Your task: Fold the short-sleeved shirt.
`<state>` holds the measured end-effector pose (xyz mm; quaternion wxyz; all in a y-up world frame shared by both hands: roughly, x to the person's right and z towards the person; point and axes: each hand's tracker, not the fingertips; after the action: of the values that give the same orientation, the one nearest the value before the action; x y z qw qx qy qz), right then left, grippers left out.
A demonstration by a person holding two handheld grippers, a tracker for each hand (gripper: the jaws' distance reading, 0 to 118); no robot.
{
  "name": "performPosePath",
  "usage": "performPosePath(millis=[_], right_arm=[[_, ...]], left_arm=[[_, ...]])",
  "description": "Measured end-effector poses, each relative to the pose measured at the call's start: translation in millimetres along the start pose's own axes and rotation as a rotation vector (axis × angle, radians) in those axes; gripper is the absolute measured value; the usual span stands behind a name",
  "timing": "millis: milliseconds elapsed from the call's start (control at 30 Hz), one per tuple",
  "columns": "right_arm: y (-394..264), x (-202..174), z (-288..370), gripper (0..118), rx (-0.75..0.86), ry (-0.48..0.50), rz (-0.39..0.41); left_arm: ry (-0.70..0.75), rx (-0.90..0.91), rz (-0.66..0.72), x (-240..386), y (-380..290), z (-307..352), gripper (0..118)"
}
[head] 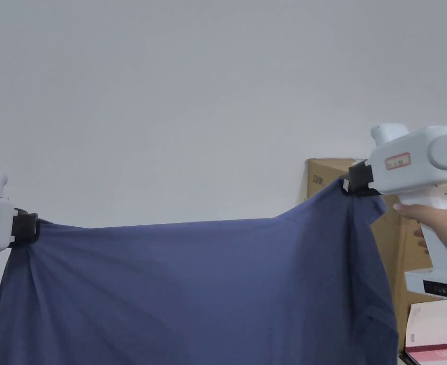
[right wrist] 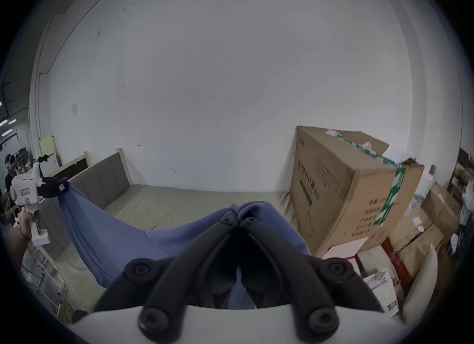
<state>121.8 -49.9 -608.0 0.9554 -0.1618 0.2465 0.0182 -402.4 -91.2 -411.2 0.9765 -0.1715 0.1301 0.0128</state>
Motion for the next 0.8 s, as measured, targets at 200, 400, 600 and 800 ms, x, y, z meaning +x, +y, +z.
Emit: performPosePath(millis=[200, 400, 600, 800], right_arm=[[60, -10, -45, 0, 0.056, -0.059, 0.018], [114, -16, -92, 0, 0.149, -0.129, 0.063], [138, -17, -137, 0, 0.217, -0.198, 0.093], [98, 3, -197, 0, 0.190, -0.212, 0.060]], left_arm=[[0.032, 0.018, 0.060, -8, 38, -40, 1], [0.049, 0.064, 0.144, -22, 72, -93, 1], [0.085, 0.144, 0.137, -19, 97, -147, 1], [0.116, 0.096, 0.094, -4, 70, -202, 1]])
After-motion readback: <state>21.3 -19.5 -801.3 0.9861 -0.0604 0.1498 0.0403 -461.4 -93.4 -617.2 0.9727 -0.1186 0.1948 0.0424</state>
